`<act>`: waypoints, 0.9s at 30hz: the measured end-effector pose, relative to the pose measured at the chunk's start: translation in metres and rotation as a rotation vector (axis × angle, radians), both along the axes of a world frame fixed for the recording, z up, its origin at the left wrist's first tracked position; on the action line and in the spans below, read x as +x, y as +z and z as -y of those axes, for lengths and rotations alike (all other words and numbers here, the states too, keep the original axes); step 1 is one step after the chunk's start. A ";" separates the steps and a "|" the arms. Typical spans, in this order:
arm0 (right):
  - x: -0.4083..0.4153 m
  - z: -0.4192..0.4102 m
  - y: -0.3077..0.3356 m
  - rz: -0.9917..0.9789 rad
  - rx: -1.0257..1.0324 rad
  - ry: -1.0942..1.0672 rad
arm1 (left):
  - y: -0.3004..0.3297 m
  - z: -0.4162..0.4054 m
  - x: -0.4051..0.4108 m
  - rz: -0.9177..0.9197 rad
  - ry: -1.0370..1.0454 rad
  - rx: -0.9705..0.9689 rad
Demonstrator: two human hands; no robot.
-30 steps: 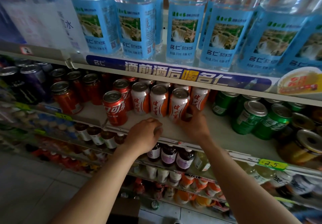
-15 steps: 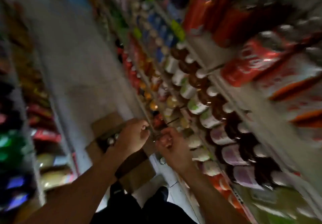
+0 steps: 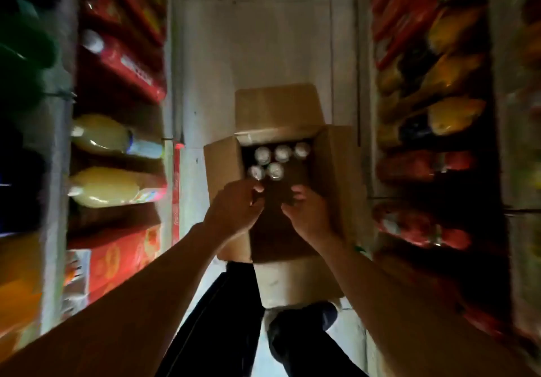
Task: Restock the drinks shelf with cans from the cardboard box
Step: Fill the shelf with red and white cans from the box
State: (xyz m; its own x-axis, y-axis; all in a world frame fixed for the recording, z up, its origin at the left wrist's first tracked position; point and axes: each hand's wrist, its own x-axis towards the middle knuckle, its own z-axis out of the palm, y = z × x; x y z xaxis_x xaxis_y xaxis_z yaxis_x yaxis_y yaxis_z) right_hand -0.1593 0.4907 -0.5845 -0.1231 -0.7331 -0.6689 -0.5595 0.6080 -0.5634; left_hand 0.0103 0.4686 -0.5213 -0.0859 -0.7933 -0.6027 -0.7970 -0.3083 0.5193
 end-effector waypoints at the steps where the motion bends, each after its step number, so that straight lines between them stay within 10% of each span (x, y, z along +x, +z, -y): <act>1: 0.009 0.008 -0.026 -0.039 -0.041 0.024 | -0.021 0.003 0.005 0.038 -0.011 -0.006; 5: 0.038 0.044 -0.096 -0.173 -0.197 0.127 | -0.076 0.020 0.021 0.246 -0.100 -0.099; 12: 0.057 0.079 -0.156 -0.490 -0.155 0.434 | -0.124 0.021 0.035 0.058 -0.032 0.106; 27: 0.025 0.036 -0.173 -0.135 -0.087 0.046 | -0.133 0.029 0.031 0.017 -0.006 0.045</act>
